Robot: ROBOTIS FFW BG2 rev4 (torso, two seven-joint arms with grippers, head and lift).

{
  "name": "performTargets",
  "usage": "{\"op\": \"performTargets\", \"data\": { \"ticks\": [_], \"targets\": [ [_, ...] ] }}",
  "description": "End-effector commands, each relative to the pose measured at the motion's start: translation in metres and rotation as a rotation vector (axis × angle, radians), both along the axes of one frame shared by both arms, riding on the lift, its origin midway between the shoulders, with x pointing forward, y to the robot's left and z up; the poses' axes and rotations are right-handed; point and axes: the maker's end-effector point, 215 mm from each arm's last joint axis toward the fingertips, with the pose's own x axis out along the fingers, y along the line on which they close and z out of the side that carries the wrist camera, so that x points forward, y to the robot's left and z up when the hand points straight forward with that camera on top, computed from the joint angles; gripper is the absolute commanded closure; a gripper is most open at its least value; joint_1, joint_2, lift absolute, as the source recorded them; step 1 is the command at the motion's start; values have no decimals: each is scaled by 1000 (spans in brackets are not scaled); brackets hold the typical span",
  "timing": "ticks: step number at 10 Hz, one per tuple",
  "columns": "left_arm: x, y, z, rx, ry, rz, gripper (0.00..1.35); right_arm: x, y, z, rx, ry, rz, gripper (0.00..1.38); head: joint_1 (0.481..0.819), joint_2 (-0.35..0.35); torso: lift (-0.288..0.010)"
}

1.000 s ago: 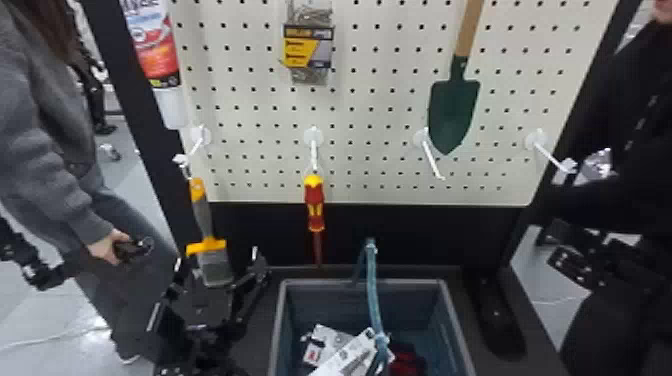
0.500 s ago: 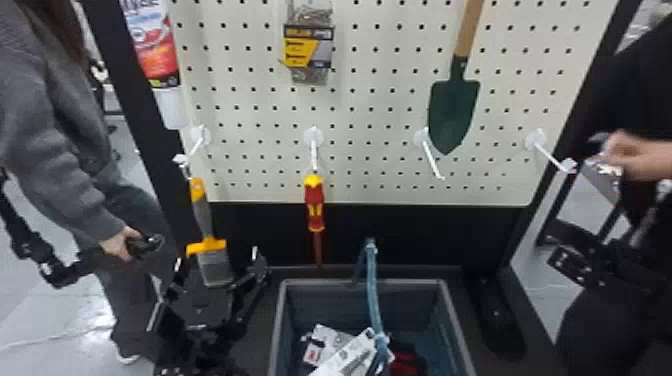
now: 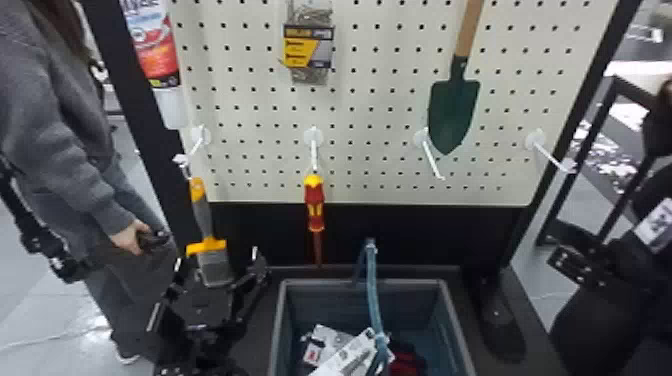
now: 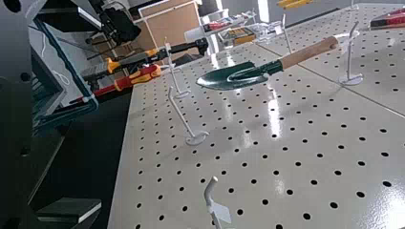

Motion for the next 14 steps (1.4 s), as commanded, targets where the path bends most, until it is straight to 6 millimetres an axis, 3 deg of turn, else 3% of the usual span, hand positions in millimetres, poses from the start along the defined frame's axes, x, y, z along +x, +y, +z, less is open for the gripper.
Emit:
{"op": "performTargets", "data": {
  "ticks": [1, 14],
  "targets": [
    [0, 0, 0, 0, 0, 0, -2, 0, 0, 0, 0, 0, 0, -2, 549, 0, -100],
    [0, 0, 0, 0, 0, 0, -2, 0, 0, 0, 0, 0, 0, -2, 549, 0, -100]
  ]
}}
